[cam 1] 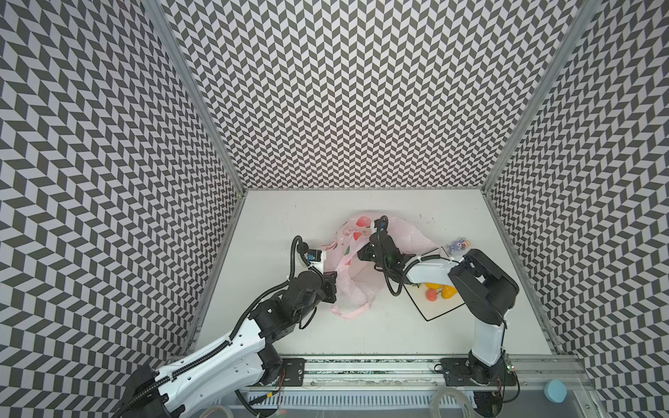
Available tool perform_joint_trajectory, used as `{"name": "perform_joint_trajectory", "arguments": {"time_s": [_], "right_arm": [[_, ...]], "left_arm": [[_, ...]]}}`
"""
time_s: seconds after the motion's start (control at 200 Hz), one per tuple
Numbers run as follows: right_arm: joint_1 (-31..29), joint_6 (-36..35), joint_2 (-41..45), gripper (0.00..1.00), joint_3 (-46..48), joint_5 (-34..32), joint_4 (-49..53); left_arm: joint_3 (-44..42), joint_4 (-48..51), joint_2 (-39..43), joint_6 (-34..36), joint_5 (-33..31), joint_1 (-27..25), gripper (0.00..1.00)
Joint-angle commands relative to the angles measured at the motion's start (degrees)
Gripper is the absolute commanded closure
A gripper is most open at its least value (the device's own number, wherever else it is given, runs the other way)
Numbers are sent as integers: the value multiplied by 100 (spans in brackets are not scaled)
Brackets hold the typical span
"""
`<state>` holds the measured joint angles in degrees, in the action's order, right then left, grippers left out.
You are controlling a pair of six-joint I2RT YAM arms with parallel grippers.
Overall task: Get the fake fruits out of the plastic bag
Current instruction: 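Grasp the red-yellow mango-like fruit in the bag with the right gripper, then carry the mango-like fruit to the plate while the left gripper releases the bag handle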
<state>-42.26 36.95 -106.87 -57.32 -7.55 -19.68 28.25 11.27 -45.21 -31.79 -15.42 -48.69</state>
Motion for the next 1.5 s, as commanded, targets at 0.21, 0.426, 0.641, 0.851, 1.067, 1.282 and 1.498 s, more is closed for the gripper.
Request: {"name": "perform_joint_trajectory", "arguments": {"time_s": [0.21, 0.426, 0.641, 0.851, 1.067, 1.282, 1.498], "right_arm": [[-62, -473, 1588, 71, 1011, 1355, 421], [-114, -703, 2827, 71, 1859, 2038, 927], [-125, -970, 4250, 71, 2495, 2957, 1286], [-125, -1052, 5598, 70, 2495, 2875, 2136], [-112, -703, 6886, 69, 2501, 1713, 3157], [-107, -103, 7966, 69, 2866, 795, 4194], [-107, 766, 8365, 69, 3373, 599, 4407]], "left_arm": [[-450, -436, 261, 552, -224, -9, 100], [-796, -514, 921, 743, -407, -19, 100], [-527, -550, 528, 902, -601, 145, 100], [79, -1074, -418, 1306, -783, 322, 100], [997, -1366, -1517, 1797, -550, 969, 100], [1568, -1708, -2203, 2142, -148, 1556, 100], [1711, -2062, -2617, 2291, -60, 1822, 100]]}}
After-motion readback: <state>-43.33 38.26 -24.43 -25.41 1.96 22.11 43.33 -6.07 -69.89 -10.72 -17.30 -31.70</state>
